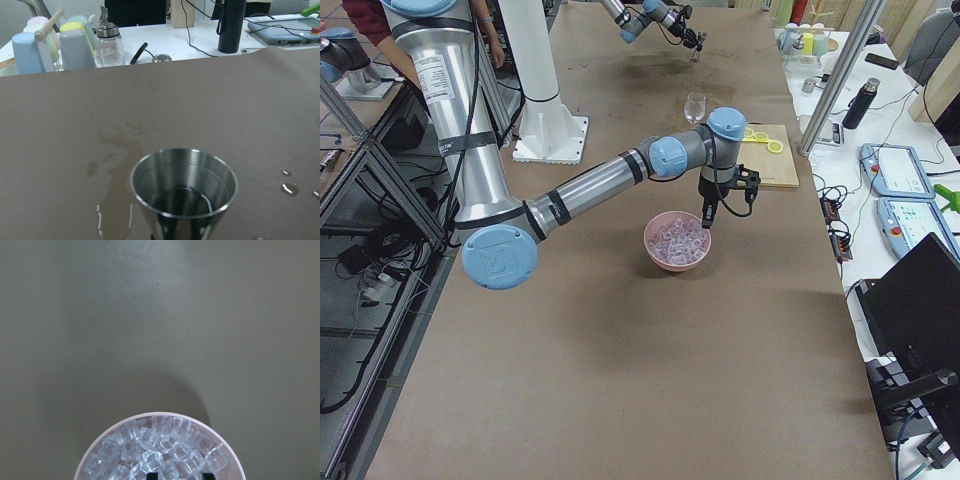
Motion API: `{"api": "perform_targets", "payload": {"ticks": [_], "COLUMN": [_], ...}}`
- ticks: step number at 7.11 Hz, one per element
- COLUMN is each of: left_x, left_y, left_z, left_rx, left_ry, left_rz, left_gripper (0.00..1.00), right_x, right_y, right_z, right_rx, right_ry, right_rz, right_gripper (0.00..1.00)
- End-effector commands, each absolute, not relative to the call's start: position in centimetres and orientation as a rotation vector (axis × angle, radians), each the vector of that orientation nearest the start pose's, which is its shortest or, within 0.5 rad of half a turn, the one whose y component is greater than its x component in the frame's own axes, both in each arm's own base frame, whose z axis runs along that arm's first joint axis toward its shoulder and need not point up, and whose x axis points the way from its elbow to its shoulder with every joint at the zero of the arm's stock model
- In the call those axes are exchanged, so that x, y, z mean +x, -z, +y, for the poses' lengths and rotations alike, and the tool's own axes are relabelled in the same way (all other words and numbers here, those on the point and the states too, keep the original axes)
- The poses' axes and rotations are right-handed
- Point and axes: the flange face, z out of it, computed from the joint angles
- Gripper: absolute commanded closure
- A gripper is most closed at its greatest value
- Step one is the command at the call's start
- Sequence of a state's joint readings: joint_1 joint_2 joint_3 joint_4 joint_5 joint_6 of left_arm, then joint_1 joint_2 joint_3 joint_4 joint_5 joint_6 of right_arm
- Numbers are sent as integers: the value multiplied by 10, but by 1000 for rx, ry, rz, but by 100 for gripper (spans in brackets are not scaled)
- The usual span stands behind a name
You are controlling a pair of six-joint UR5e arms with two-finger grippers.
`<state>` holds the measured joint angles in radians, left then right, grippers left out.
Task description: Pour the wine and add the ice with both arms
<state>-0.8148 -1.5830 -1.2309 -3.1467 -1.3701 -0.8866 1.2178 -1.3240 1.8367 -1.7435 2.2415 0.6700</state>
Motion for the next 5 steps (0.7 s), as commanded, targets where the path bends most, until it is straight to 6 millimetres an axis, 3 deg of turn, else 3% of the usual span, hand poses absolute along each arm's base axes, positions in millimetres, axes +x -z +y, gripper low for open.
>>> {"api": "perform_targets", "payload": {"ticks": [1, 3, 5], "left_x": [257, 266, 282], "left_y": [-579, -483, -412], "left_z": [-495, -504, -516], "left_rx": [970, 1004, 995], "left_ry": [228, 251, 378], "left_rz": [827, 888, 1056], "left_gripper": [100, 100, 100], "right_x": [-123, -120, -101], "right_y": [-418, -415, -405], "right_z": [-556, -559, -564], "right_rx": [-42, -53, -47], "right_ry": [-196, -206, -187], "right_rz": [-738, -731, -719], "right_gripper": [77, 77, 77]}}
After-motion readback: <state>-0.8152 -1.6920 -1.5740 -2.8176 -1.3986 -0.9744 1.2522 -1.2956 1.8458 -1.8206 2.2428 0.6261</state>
